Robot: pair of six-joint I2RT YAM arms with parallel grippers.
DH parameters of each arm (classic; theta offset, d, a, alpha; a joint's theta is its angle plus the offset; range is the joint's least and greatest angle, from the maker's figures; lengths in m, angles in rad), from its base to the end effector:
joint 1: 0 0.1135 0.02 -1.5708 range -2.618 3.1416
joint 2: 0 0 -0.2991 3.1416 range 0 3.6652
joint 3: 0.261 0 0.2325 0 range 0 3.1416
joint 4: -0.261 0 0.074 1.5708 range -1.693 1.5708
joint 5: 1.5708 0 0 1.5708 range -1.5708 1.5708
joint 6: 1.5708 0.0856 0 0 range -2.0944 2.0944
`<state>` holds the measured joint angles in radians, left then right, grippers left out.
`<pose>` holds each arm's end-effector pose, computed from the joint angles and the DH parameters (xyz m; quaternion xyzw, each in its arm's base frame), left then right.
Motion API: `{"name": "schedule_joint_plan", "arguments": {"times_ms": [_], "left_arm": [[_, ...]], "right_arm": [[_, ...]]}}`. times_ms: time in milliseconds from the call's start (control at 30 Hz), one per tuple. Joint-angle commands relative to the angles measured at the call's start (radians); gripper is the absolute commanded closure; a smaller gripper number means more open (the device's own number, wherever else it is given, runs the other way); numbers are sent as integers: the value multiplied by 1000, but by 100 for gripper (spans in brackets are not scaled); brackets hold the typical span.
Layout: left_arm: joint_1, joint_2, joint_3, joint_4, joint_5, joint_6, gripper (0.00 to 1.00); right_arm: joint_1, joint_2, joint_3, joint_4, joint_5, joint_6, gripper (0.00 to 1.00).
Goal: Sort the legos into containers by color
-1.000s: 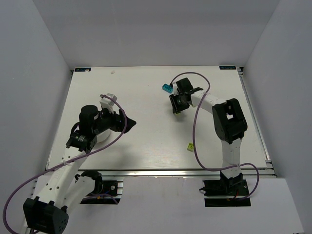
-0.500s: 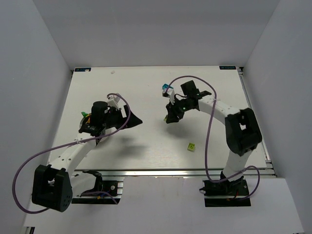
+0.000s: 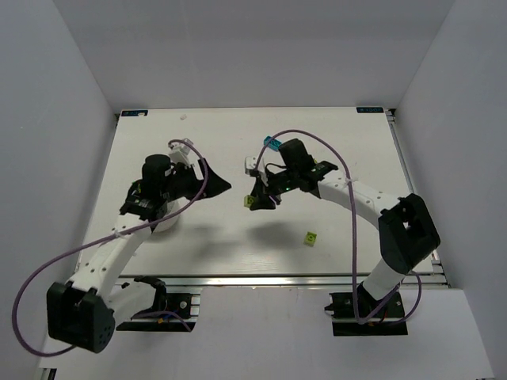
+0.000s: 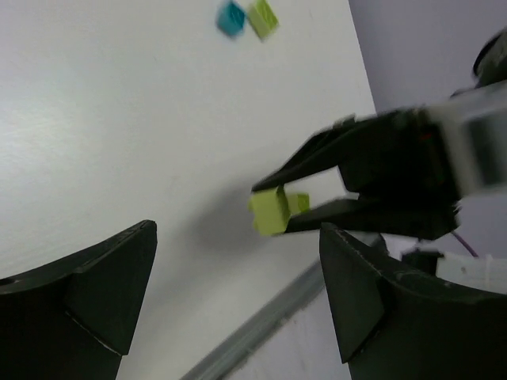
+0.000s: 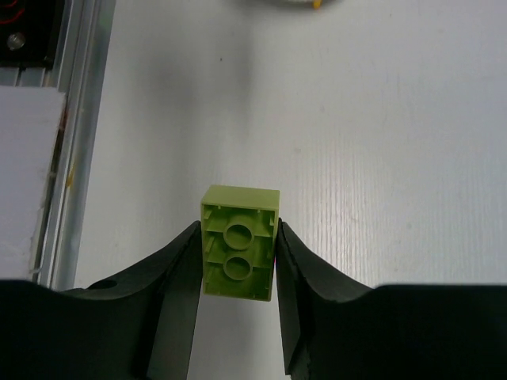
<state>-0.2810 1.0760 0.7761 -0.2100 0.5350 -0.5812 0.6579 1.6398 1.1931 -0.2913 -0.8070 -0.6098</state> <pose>0.2177 -0.1083 0.2956 0.0078 0.8425 -0.4110 0.3480 0.2531 0.2737 0.2793 -0.6261 0.5837 0.3679 0.3632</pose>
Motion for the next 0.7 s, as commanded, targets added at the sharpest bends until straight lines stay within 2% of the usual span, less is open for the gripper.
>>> {"name": "schedule_joint_plan", "arguments": {"times_ms": [0,67,133,233,333,467,667], "left_arm": [[-3,-184,197,-172,-293,112,8],[-3,-247,236,-259,-438,118,8],[8,-316,273,-333,-585,129,7],[17,-344,314,-440,-674,135,7],[8,-396,316,-514,-754,112,7],[8,-534,256,-511,-826,89,7],[8,-620,235,-497,-825,84,7]], "right_arm": [[84,-2,11,225,131,115,100],[104,55,125,247,196,257,100],[131,133,190,271,238,321,100],[176,216,338,222,270,346,100],[209,276,443,239,302,413,100],[233,376,583,237,313,551,100],[315,440,669,230,267,558,100]]}}
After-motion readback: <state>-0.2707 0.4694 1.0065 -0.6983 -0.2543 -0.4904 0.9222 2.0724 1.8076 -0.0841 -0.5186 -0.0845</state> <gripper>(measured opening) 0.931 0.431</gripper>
